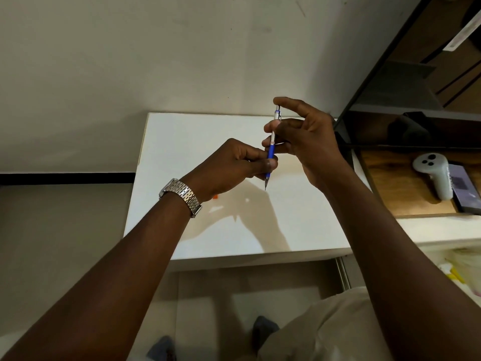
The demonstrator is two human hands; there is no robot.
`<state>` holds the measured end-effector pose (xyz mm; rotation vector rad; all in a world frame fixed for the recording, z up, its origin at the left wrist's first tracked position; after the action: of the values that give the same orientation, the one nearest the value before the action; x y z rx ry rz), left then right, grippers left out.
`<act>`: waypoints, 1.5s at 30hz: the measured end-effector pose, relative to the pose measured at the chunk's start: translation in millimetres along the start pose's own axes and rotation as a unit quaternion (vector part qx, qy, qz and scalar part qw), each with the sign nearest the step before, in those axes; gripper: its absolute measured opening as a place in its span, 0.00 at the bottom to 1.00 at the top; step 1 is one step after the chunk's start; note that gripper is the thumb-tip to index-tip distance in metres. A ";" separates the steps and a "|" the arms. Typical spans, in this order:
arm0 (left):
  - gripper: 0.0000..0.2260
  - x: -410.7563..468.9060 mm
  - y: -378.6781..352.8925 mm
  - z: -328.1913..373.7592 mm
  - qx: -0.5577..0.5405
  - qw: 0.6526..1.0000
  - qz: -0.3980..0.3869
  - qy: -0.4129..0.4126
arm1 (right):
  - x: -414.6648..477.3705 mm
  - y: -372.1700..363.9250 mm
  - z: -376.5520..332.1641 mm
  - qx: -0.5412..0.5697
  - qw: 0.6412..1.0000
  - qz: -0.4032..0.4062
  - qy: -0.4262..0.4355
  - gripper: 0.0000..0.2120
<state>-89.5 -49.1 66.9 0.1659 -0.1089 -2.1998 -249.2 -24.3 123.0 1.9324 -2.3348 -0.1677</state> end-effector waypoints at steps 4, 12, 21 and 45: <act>0.05 -0.5 -1.6 1.8 0.002 1.000 0.002 0.001 | 0.5 2.0 1.2 0.006 1.000 0.009 -0.001 0.22; 0.08 -0.6 3.5 2.4 0.090 0.995 0.038 -0.007 | 0.7 10.4 1.0 -0.044 0.999 0.022 0.005 0.20; 0.09 -1.2 22.4 6.7 0.214 0.954 0.196 -0.075 | -15.9 9.6 -20.2 -0.232 0.971 0.018 0.058 0.07; 0.13 0.2 5.5 -26.5 -0.132 0.963 0.234 0.032 | -26.0 -12.1 62.8 0.000 0.959 -0.098 -0.264 0.08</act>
<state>-81.0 -53.0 41.5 0.0521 0.1680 -1.7134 -242.2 0.1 58.8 2.3487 -2.4126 -0.7913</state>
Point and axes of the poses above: each hand's wrist, its own x-axis towards the middle knuckle, its own y-axis out of the back of the hand, z = x × y, the point moved 4 cm from there along x, towards the middle knuckle, and after that the axes turned 1 degree about z, right-handed, at the moved point
